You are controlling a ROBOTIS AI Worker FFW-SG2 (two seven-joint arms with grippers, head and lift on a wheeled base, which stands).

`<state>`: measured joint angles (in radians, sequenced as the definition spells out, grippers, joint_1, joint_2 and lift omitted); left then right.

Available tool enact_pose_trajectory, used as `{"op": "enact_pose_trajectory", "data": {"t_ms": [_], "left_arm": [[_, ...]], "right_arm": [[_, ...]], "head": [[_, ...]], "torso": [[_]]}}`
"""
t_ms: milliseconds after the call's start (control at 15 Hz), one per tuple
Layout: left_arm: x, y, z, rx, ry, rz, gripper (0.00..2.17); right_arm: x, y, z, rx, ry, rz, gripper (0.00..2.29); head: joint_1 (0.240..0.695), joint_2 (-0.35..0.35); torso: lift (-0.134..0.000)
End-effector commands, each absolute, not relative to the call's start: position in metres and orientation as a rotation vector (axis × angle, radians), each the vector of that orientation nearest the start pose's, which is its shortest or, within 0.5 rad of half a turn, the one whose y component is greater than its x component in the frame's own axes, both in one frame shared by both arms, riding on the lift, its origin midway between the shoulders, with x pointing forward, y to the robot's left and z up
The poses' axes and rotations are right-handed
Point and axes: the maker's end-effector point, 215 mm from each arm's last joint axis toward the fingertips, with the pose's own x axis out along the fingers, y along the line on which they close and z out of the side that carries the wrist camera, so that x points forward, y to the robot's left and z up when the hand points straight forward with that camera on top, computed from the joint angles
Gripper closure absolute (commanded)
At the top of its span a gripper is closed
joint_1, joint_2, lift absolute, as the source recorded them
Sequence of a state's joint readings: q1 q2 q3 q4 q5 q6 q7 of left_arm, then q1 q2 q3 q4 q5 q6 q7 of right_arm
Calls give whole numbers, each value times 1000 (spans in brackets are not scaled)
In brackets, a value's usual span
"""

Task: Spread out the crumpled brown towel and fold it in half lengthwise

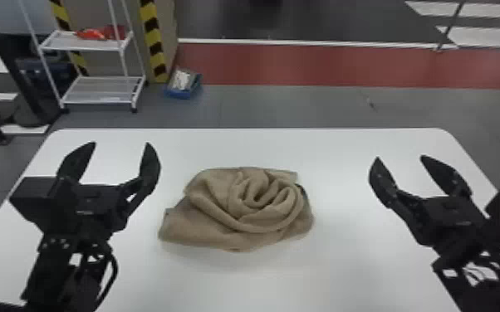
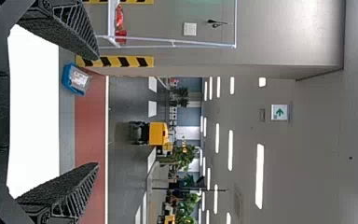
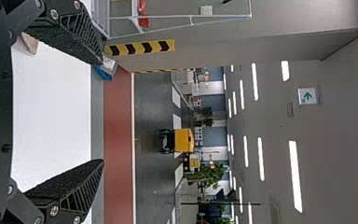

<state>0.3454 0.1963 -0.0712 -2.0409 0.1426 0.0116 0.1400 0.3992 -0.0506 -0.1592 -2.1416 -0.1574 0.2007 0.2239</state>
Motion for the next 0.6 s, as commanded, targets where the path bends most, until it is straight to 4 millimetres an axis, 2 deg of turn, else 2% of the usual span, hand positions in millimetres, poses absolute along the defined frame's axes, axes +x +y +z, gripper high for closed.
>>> {"op": "enact_pose_trajectory", "data": {"t_ms": [0, 533], "left_arm": [[495, 235, -276, 4, -96, -10, 80], [495, 232, -276, 3, -94, -18, 87]], "right_arm": [[478, -263, -292, 50, 20, 125, 154], [480, -262, -293, 43, 29, 127, 178]], "head": [[695, -32], [695, -33]], "torso": [[-124], [-124]]}}
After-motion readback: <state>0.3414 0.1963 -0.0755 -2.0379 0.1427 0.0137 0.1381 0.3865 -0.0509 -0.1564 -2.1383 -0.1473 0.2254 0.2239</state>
